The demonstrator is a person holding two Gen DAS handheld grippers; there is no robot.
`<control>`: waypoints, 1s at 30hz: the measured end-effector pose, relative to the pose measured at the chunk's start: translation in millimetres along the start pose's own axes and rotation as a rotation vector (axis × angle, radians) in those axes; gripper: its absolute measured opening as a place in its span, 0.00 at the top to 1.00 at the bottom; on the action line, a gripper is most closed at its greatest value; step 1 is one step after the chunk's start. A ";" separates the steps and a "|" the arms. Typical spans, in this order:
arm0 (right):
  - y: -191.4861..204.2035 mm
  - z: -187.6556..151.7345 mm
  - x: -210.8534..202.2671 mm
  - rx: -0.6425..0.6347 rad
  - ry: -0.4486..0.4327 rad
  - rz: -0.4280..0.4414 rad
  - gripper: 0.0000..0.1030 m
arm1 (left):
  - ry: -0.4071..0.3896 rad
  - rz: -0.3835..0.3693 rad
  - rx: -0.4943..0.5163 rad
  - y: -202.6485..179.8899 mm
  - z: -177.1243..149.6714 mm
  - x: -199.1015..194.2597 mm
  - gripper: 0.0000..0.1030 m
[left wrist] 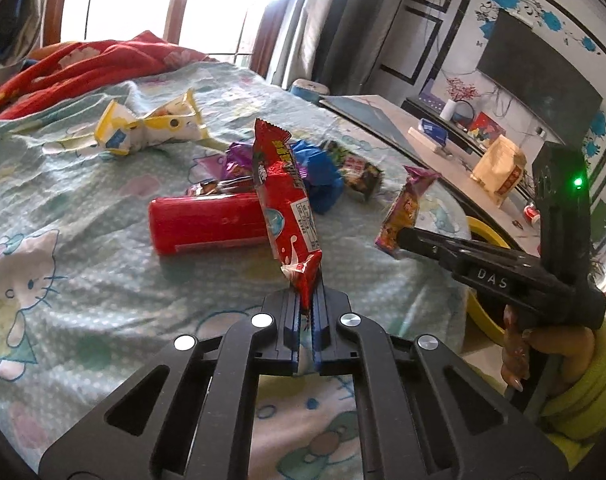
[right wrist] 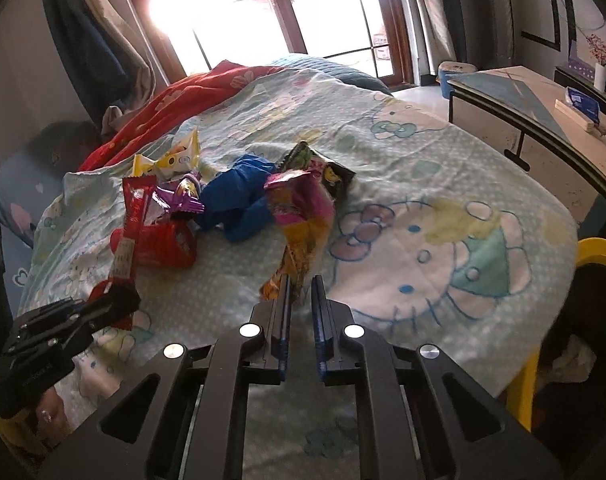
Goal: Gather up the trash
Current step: 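Carry the red strip and pink-orange wrapper over the yellow-rimmed bin with both tools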
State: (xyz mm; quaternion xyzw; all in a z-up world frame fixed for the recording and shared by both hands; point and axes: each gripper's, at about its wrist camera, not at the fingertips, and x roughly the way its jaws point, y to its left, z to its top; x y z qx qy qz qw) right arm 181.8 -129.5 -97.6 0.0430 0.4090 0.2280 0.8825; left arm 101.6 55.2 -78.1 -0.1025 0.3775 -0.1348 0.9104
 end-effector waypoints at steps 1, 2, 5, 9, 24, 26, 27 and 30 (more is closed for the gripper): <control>-1.1 -0.8 -1.8 0.001 -0.001 -0.002 0.91 | -0.001 -0.004 0.003 -2.5 -0.6 -0.5 0.99; -2.5 -1.7 -4.0 0.003 -0.003 -0.005 0.91 | -0.003 -0.008 0.010 -6.1 -1.1 -1.1 0.99; -5.7 -3.0 -9.4 0.011 -0.011 -0.005 0.93 | -0.002 -0.019 0.028 -16.4 -1.6 -1.2 0.99; -10.3 -2.7 -18.2 0.022 -0.026 -0.005 0.93 | -0.001 -0.031 0.049 -26.1 -1.9 0.0 0.99; -27.8 0.2 -59.6 0.053 -0.104 -0.026 0.93 | -0.046 -0.079 0.096 -67.0 13.1 -6.6 0.99; -30.5 -0.4 -67.2 0.056 -0.117 -0.031 0.93 | -0.054 -0.089 0.106 -74.3 16.9 -7.1 0.99; -33.5 -0.1 -71.5 0.061 -0.124 -0.033 0.93 | -0.058 -0.090 0.112 -79.6 16.1 -8.7 0.99; -42.1 1.8 -82.6 0.070 -0.145 -0.045 0.93 | -0.067 -0.105 0.131 -92.6 20.9 -8.3 0.99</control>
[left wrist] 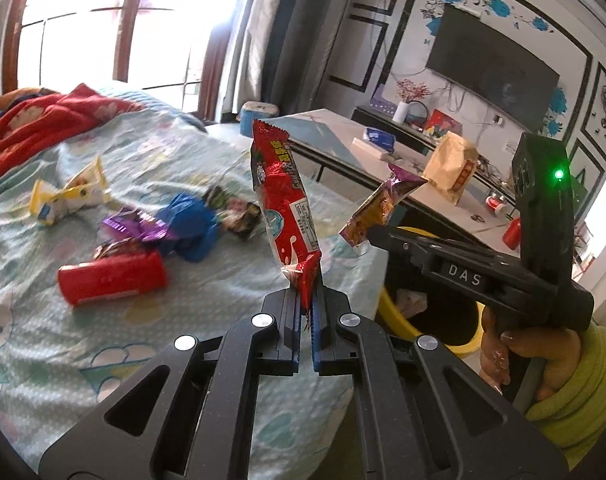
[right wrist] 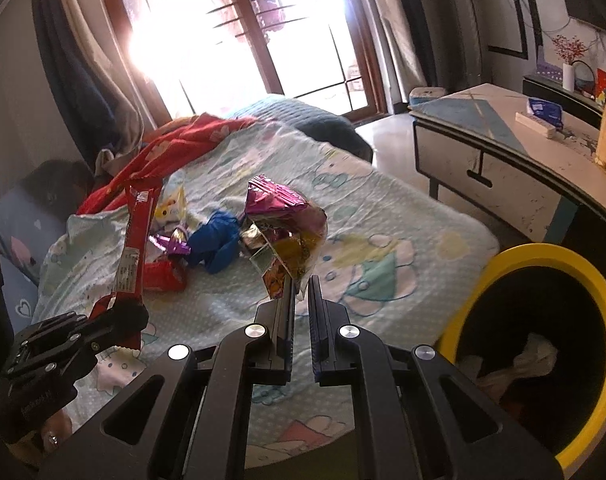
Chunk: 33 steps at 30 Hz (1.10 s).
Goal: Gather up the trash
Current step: 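Carry the red strip and pink-orange wrapper over the yellow-rimmed bin with both tools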
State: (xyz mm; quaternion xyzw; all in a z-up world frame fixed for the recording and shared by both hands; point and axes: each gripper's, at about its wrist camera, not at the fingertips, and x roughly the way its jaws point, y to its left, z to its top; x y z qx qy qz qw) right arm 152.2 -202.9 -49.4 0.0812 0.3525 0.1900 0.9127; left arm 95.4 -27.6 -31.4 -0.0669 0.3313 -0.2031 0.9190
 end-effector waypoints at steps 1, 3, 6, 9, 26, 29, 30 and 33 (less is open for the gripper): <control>-3.6 1.2 -3.9 0.004 -0.007 -0.005 0.93 | -0.002 -0.004 0.006 -3.9 1.7 0.4 0.99; -9.3 2.8 -9.5 0.011 -0.016 -0.011 0.93 | -0.004 -0.014 0.021 -12.4 5.6 2.8 0.99; -20.0 3.2 -20.9 0.017 -0.032 -0.024 0.93 | -0.009 -0.029 0.045 -24.9 10.4 7.7 0.99; -31.8 3.9 -31.8 0.024 -0.046 -0.036 0.93 | -0.013 -0.043 0.063 -36.2 13.9 11.9 0.99; -95.1 -15.3 -69.4 0.109 -0.055 -0.133 0.93 | 0.016 -0.142 0.125 -92.4 20.1 49.8 0.99; -107.7 -19.0 -76.2 0.130 -0.058 -0.153 0.93 | 0.024 -0.159 0.132 -102.6 21.0 58.1 0.99; -111.7 -20.7 -78.1 0.137 -0.058 -0.159 0.93 | 0.026 -0.165 0.135 -106.9 21.2 61.4 0.99; -121.9 -24.5 -82.2 0.155 -0.058 -0.176 0.93 | 0.032 -0.178 0.147 -117.1 20.6 68.1 0.99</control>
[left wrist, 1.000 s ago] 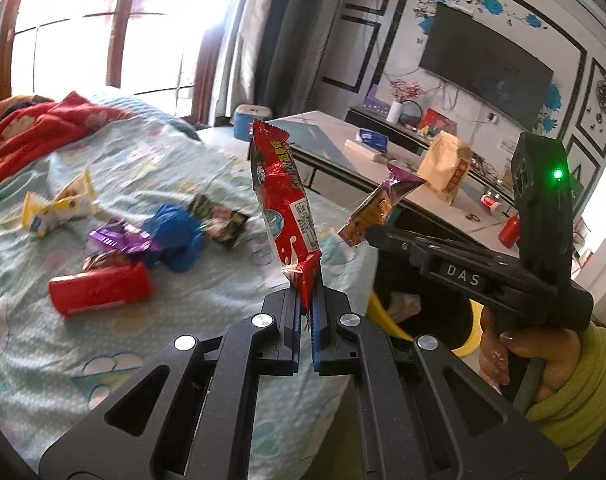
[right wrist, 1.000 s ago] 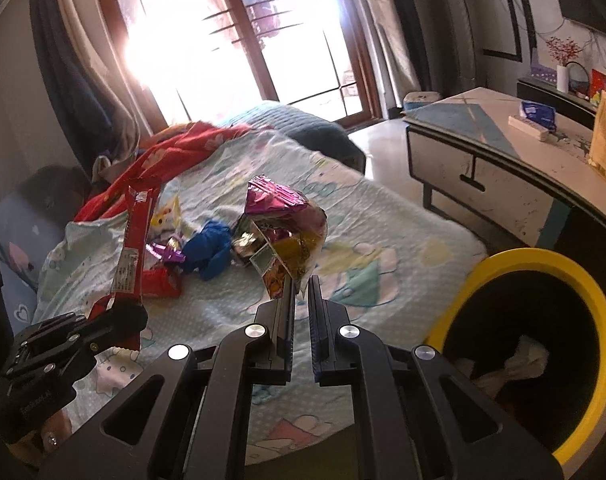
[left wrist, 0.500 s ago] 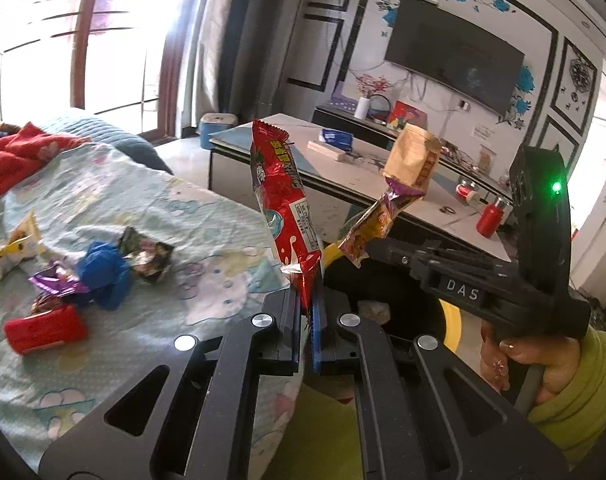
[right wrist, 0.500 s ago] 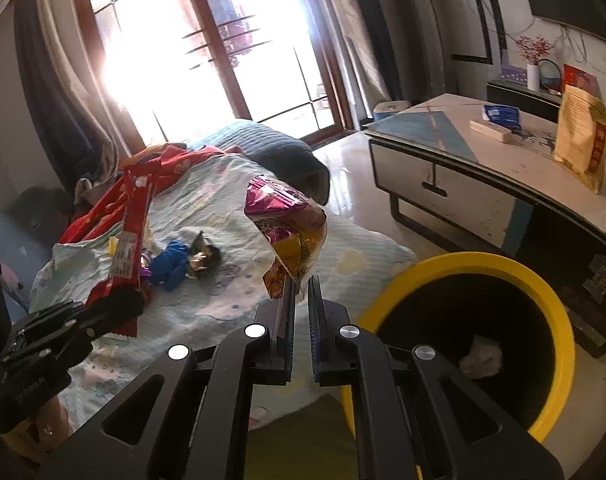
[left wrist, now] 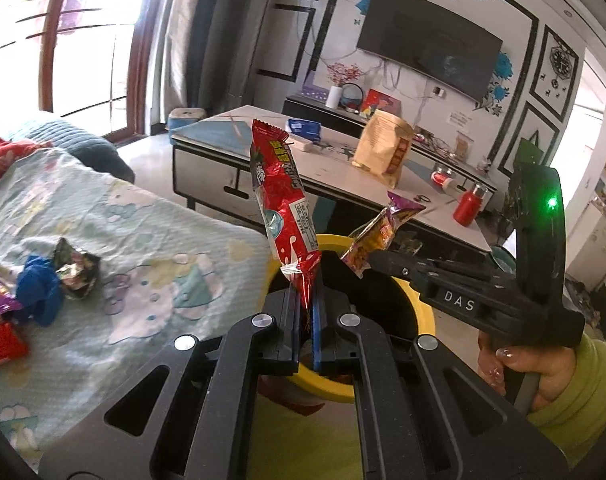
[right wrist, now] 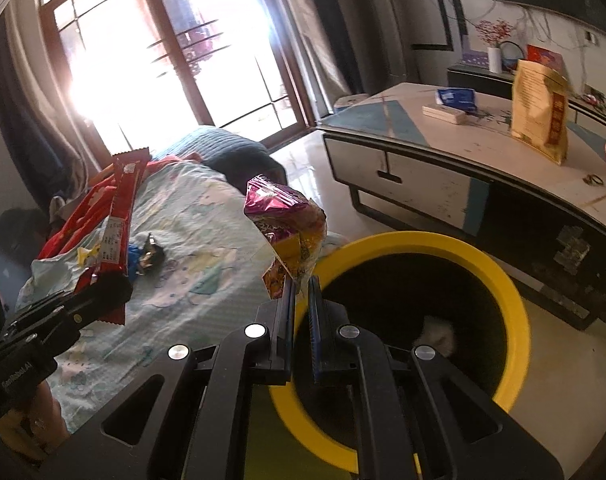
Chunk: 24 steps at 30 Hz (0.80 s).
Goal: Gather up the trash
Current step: 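Carry the red strip and pink-orange wrapper over the yellow-rimmed bin with both tools, then open both tools over the bin to drop the two wrappers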
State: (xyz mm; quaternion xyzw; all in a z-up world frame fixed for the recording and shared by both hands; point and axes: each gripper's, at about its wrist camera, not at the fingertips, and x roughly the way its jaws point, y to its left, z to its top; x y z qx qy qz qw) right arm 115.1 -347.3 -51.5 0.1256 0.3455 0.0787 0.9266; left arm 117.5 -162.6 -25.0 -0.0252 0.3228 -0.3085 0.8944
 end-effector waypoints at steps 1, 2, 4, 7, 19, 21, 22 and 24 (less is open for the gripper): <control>-3.6 -0.7 -0.7 0.007 0.001 -0.006 0.93 | 0.003 -0.003 0.003 -3.0 0.4 2.7 0.99; -8.5 -2.3 -1.6 0.015 0.003 -0.014 0.93 | 0.007 -0.010 0.008 -6.8 1.0 7.1 0.99; -15.5 -5.3 -3.5 0.027 0.005 -0.025 0.93 | 0.014 -0.019 0.017 -12.9 1.4 13.3 0.99; -27.7 -10.7 -4.9 0.046 0.015 -0.041 0.93 | 0.026 -0.032 0.033 -20.8 1.6 22.8 0.99; -63.4 -29.5 -4.1 0.120 0.065 -0.071 0.93 | 0.092 -0.070 0.062 -41.3 0.6 62.5 0.99; -68.4 -32.6 -4.2 0.132 0.074 -0.072 0.93 | 0.104 -0.073 0.072 -44.5 0.0 69.8 0.99; -70.5 -33.3 -3.8 0.138 0.078 -0.074 0.93 | 0.109 -0.074 0.075 -44.7 -0.4 72.2 0.99; -73.4 -35.0 -3.8 0.149 0.085 -0.074 0.93 | 0.123 -0.080 0.081 -47.4 -0.7 78.1 0.99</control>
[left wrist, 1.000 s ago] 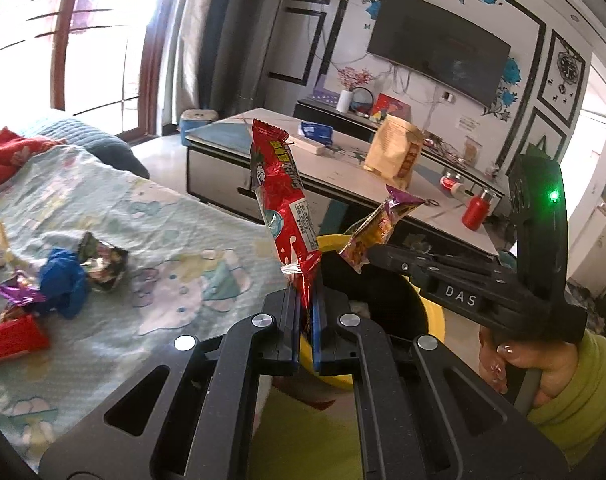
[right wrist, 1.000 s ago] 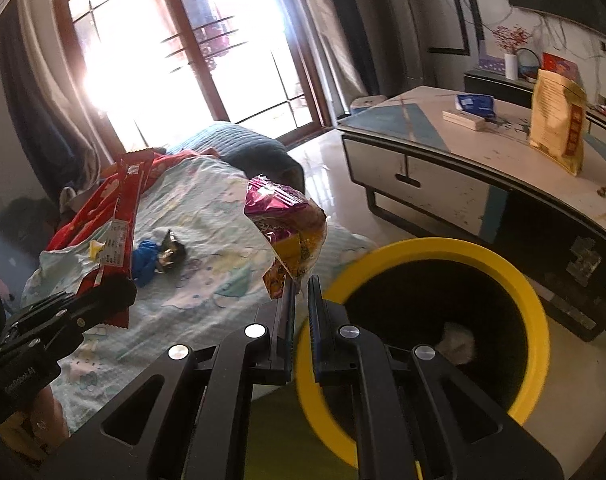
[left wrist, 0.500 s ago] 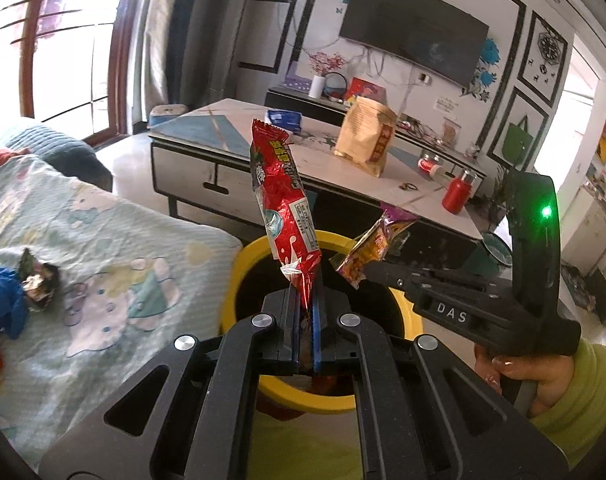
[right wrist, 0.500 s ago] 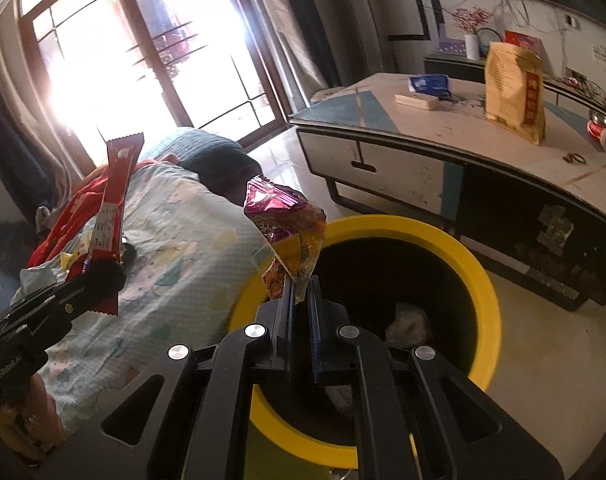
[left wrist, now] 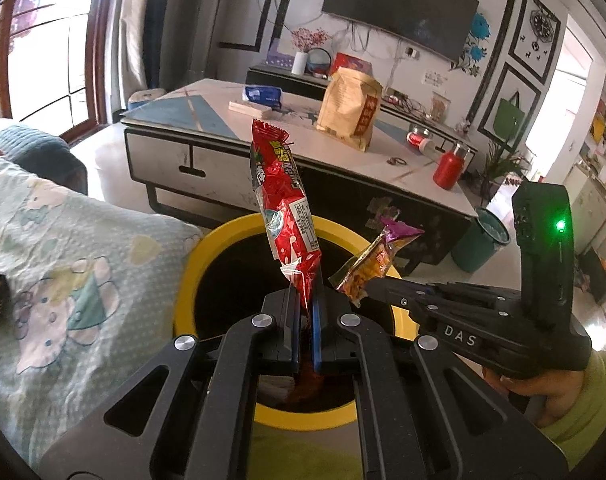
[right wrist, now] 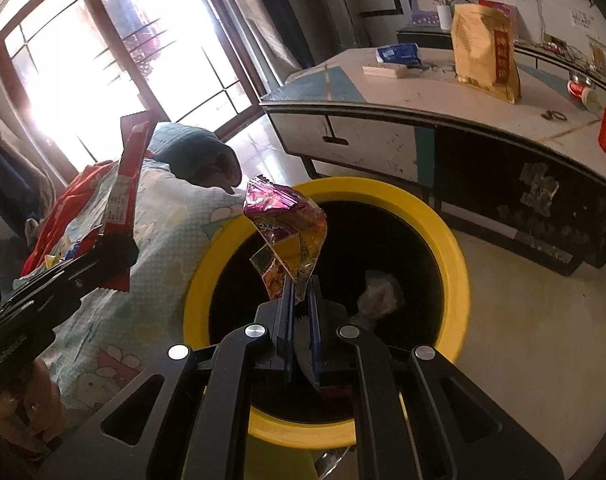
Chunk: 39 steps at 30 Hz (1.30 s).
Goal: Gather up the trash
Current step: 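Open both tools over the bin to drop the two wrappers, then move both tools back to the remaining wrappers on the bed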
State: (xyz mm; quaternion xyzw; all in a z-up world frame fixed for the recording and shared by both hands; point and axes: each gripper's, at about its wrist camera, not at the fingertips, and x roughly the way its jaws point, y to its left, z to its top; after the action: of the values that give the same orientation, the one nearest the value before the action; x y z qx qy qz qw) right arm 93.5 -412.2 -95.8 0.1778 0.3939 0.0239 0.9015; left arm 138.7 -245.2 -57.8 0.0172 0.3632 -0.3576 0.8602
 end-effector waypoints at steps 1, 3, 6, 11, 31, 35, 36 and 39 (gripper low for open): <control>-2.4 -1.4 0.2 0.005 0.003 -0.002 0.93 | 0.006 0.000 0.004 -1.2 0.3 3.1 0.99; -5.4 -2.8 0.5 0.016 0.008 -0.006 0.93 | 0.019 -0.001 0.009 -2.8 0.9 8.9 0.98; -6.5 -3.9 -0.9 0.028 0.008 -0.013 0.93 | 0.036 -0.004 0.015 -4.6 4.3 17.8 0.98; -6.8 -3.3 -4.0 0.042 -0.003 -0.032 0.74 | 0.037 -0.002 0.009 -2.8 5.2 20.1 0.78; 1.3 7.5 -23.7 0.016 -0.126 -0.126 0.26 | -0.076 0.057 -0.062 10.5 8.3 -24.2 0.11; 8.3 9.3 -30.4 -0.004 -0.155 -0.124 0.23 | -0.104 0.076 -0.070 13.5 6.6 -36.2 0.11; 10.5 9.8 -32.0 -0.010 -0.163 -0.126 0.21 | -0.110 0.081 -0.069 13.8 5.9 -38.8 0.11; 18.3 10.4 -37.3 -0.031 -0.186 -0.121 0.20 | -0.133 0.105 -0.071 16.5 3.6 -49.8 0.11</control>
State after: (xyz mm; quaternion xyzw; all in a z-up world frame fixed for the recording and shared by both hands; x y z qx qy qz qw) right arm 77.1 -405.0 -56.8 0.1414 0.3182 -0.0410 0.9365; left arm 127.3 -204.0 -27.3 -0.0180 0.3164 -0.2995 0.8999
